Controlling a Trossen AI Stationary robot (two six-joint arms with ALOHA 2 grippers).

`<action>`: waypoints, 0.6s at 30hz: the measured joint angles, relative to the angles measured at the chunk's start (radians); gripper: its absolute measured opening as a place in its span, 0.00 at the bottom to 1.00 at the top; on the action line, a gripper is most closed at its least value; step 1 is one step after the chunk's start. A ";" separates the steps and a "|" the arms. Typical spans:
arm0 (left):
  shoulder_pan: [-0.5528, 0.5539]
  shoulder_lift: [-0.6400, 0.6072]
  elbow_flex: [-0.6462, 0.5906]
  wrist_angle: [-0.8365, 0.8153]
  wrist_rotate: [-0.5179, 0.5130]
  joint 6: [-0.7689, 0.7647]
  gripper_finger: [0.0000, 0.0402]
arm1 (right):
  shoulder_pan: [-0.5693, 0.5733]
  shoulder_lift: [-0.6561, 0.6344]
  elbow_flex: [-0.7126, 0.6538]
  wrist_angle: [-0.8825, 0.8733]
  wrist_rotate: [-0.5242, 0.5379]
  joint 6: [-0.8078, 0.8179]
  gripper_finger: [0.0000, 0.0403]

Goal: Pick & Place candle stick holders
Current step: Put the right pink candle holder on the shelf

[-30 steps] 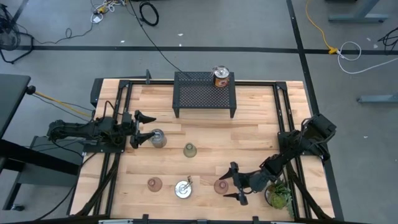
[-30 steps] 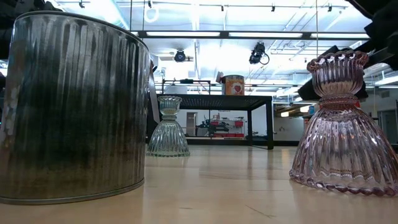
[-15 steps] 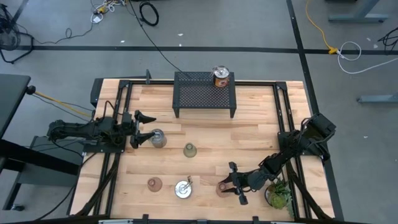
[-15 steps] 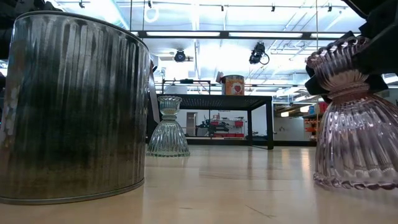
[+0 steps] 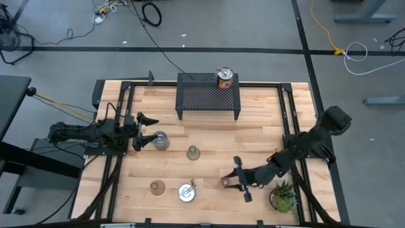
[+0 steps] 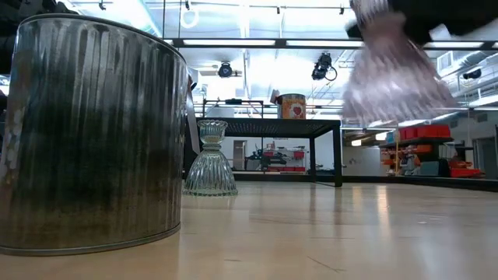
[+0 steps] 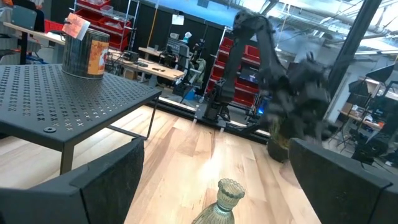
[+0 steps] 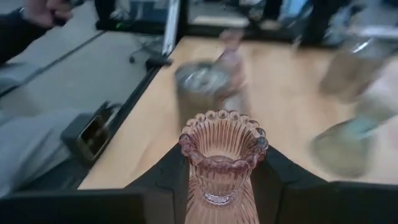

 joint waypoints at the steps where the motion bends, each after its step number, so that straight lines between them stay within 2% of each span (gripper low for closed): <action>1: 0.000 0.000 0.000 0.000 0.000 0.000 0.99 | -0.011 -0.043 0.001 -0.030 0.016 -0.019 0.29; 6: 0.000 0.000 0.000 0.001 0.000 0.000 0.99 | -0.073 -0.245 0.001 -0.176 0.077 -0.135 0.29; 11: 0.000 0.000 0.000 0.001 -0.001 0.000 0.99 | -0.196 -0.417 0.001 -0.292 0.150 -0.237 0.29; 18: 0.000 0.000 0.000 0.002 -0.004 0.001 0.99 | -0.414 -0.550 0.001 -0.289 0.090 -0.340 0.29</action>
